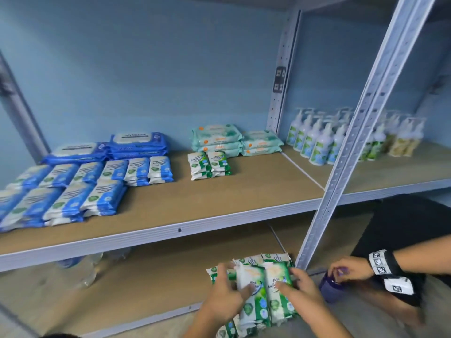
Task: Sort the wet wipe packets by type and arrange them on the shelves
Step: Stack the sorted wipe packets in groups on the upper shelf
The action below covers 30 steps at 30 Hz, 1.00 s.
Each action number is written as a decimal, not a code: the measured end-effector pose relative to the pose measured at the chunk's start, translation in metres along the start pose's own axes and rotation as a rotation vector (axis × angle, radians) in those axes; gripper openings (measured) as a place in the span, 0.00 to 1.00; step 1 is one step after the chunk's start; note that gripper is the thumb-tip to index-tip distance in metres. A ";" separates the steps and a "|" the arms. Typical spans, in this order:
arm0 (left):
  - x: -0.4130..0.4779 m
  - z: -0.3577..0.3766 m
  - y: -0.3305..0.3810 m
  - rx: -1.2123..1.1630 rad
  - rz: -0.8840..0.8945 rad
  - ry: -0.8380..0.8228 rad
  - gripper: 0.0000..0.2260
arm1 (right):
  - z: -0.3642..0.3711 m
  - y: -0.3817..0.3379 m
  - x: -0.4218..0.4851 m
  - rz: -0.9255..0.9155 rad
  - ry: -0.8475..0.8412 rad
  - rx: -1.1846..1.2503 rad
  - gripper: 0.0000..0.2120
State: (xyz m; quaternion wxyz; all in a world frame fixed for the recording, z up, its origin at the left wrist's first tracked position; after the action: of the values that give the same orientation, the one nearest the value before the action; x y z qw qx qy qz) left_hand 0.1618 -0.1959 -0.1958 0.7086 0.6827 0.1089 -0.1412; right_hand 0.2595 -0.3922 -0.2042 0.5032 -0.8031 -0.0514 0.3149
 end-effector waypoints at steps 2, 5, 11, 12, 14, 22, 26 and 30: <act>-0.013 -0.013 0.042 0.035 0.104 0.027 0.24 | 0.000 -0.039 -0.007 -0.088 -0.002 0.029 0.19; -0.030 -0.029 0.105 0.099 0.238 0.035 0.21 | 0.000 -0.102 -0.018 -0.222 0.011 0.080 0.20; -0.038 -0.068 0.197 0.199 0.389 0.101 0.19 | -0.006 -0.205 -0.019 -0.383 0.038 0.079 0.21; -0.038 -0.074 0.207 0.216 0.405 0.112 0.19 | -0.006 -0.217 -0.016 -0.391 0.040 0.069 0.21; -0.033 -0.086 0.221 0.235 0.430 0.139 0.18 | -0.006 -0.238 -0.007 -0.402 0.040 0.047 0.21; 0.010 -0.122 0.210 0.264 0.343 0.292 0.17 | 0.015 -0.254 0.056 -0.309 0.027 0.111 0.20; 0.021 -0.147 0.212 0.437 0.307 0.376 0.17 | 0.023 -0.260 0.080 -0.280 0.026 -0.035 0.21; 0.029 -0.162 0.208 0.674 0.190 0.477 0.14 | 0.030 -0.264 0.087 -0.286 0.033 -0.265 0.24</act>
State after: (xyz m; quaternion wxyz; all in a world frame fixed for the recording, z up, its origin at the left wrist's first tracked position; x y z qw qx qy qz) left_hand 0.2678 -0.0300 -0.0183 0.4105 0.8968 0.1542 0.0590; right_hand 0.3739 -0.2048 -0.0307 0.4336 -0.8518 -0.1978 0.2176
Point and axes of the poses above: each hand's wrist, its own x-axis towards the middle knuckle, its own z-axis out of the palm, y = z × x, the point moved 9 cm from there along x, towards the middle knuckle, and after that the axes turned 15 degrees about -y, right-handed, at the moved point
